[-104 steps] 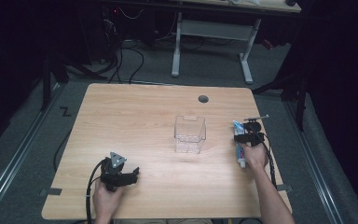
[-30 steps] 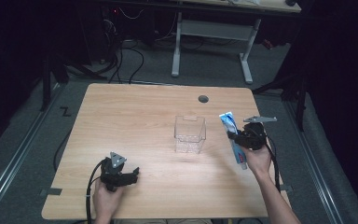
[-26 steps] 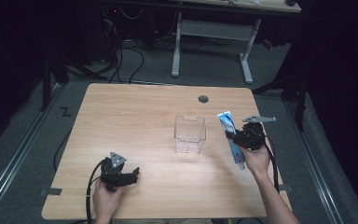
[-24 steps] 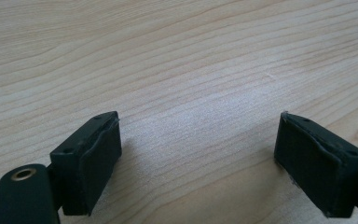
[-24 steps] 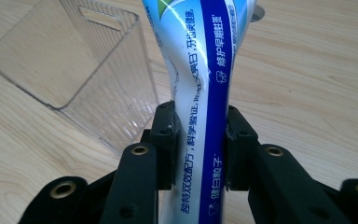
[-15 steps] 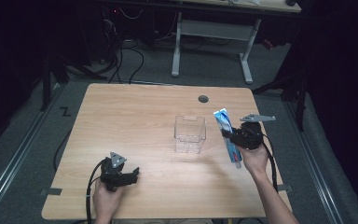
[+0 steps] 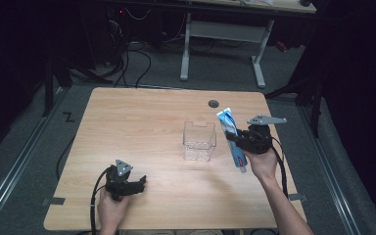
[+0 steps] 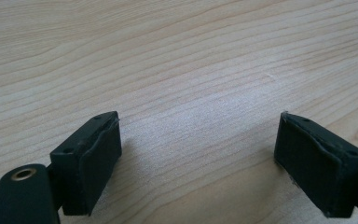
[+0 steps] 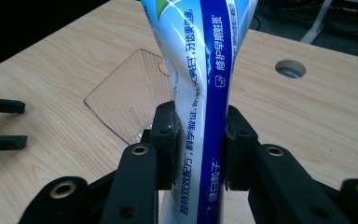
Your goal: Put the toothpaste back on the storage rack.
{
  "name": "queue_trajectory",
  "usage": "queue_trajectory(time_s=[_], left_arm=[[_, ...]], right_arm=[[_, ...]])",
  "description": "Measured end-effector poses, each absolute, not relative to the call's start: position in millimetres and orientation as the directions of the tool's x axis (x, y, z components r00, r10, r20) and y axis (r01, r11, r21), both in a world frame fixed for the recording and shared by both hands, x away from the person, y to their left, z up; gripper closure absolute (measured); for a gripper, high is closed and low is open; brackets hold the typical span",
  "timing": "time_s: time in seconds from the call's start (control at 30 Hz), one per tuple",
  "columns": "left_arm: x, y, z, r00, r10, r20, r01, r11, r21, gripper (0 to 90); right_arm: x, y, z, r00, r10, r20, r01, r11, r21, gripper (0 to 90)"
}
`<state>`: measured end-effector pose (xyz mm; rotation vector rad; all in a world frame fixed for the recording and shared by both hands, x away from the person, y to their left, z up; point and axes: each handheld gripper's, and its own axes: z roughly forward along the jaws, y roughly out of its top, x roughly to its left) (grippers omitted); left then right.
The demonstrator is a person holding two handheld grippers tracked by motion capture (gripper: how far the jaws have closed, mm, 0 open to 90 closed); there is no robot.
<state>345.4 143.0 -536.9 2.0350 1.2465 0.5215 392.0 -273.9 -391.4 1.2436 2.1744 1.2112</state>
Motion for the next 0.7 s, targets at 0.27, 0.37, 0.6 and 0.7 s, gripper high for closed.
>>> queue_trajectory(time_s=[0.27, 0.37, 0.6, 0.7], left_arm=[[345.4, 143.0, -536.9, 0.46, 0.888, -0.014, 0.613, -0.306, 0.728, 14.8], [345.4, 143.0, -536.9, 0.46, 0.888, -0.014, 0.613, -0.306, 0.728, 14.8], [345.4, 143.0, -537.0, 0.46, 0.888, -0.014, 0.613, -0.305, 0.729, 14.8], [345.4, 143.0, -537.0, 0.46, 0.888, -0.014, 0.613, -0.305, 0.729, 14.8]], right_arm=[[394.1, -261.9, -381.3, -0.578, 0.81, 0.1, 0.495, 0.251, 0.832, 70.5], [394.3, -255.8, -376.8, -0.592, 0.8, 0.101, 0.482, 0.251, 0.839, 70.5], [397.2, -248.1, -372.0, -0.61, 0.784, 0.109, 0.468, 0.246, 0.849, 70.5], [397.4, -245.0, -368.5, -0.617, 0.779, 0.111, 0.46, 0.243, 0.854, 70.5]])
